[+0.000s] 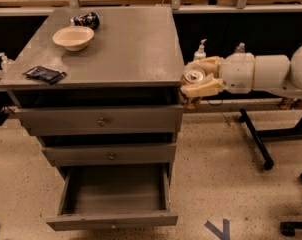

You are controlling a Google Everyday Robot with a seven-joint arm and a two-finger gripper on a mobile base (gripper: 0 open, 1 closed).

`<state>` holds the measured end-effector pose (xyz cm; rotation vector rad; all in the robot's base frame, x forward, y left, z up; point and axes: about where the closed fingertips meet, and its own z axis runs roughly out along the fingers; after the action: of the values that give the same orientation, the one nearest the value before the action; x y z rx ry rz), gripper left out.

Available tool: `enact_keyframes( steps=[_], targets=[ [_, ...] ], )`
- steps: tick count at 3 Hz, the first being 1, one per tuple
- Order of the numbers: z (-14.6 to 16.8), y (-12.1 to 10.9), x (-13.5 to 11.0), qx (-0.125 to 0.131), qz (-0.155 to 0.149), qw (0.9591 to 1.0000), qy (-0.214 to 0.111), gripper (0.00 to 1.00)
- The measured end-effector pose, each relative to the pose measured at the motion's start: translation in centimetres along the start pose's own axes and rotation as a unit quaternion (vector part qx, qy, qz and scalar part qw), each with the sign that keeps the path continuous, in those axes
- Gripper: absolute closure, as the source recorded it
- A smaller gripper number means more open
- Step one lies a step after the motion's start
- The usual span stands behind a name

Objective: Pick orange can from bottom drawer and place on counter

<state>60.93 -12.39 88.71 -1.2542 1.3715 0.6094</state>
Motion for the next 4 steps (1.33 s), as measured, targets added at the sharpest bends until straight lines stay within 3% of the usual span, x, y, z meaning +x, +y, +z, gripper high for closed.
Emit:
enact_keyframes(
  steps=[1,3,4],
  targets=[
    [1.5,-5.2,-3.5,0.023,0.038,0.999,0.007,1.0],
    [6.9,-9.8,-3.9,0.018,0.109,0.9926,0.051,1.0],
    [10.2,-11.5,-3.9,0.013,0.116,0.9928,0.026,0.79]
  ],
)
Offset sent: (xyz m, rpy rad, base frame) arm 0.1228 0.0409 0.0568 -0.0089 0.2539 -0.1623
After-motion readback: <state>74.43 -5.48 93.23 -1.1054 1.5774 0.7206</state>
